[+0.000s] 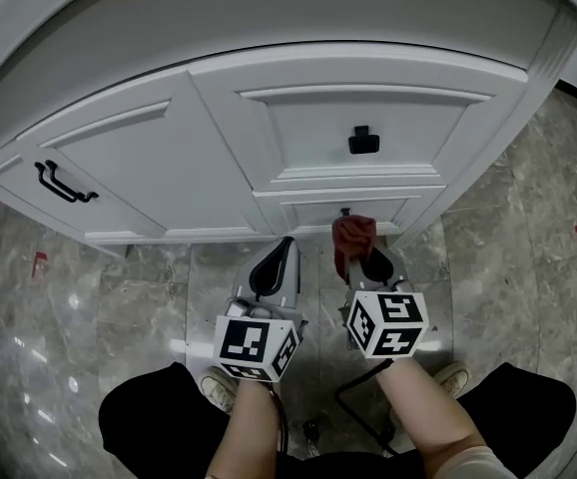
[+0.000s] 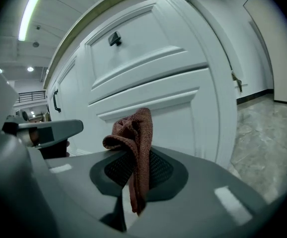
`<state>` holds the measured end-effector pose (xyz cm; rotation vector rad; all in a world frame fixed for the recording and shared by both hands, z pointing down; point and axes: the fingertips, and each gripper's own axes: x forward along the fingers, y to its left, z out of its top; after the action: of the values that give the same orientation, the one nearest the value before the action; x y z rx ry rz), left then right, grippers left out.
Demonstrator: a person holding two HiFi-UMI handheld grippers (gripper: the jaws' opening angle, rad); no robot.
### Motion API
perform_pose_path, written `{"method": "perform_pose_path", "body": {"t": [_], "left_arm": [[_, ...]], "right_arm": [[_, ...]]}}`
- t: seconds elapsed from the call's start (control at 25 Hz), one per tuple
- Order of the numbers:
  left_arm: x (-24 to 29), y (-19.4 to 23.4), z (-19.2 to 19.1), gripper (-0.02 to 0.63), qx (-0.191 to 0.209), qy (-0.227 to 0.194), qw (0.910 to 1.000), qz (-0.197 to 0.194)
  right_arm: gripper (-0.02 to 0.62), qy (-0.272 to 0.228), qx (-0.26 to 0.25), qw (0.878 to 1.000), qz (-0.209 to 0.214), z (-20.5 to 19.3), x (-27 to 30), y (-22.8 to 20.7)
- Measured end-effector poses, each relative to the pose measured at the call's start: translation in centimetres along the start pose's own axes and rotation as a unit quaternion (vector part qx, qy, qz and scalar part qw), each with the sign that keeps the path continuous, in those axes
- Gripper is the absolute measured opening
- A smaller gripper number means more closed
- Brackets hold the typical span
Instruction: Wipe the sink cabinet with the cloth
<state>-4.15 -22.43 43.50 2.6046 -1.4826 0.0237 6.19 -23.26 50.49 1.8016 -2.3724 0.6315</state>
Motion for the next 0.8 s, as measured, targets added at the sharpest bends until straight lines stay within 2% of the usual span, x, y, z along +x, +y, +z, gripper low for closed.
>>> {"method": "perform_pose_path", "body": {"t": [0.2,0.4,0.56,0.8], "left_arm": [[-2.6,4.0,0.3,0.0,-0.007,-0.003,0.9992,0.039],[-4.4,6.4,0.2,0.0,-0.011,-0.004,0.9982,0.059],[-5.0,7.4,0.1,0.0,-0.016,-0.003,0.9978,0.065],[-4.5,7.0,-0.2,0.0,-0.021,-0.003,0.9981,0.058]], "right_arm": [[0.078,0.007,-0.011,0.998,0.054,-0.7,2.6,6.3],[0.078,0.01,-0.023,0.996,0.082,-0.8,5.2,10.1],[0.078,0.008,-0.025,0.996,0.088,-0.5,6.9,11.2],[0.08,0.009,-0.023,0.997,0.077,-0.8,7.3,10.1]]}}
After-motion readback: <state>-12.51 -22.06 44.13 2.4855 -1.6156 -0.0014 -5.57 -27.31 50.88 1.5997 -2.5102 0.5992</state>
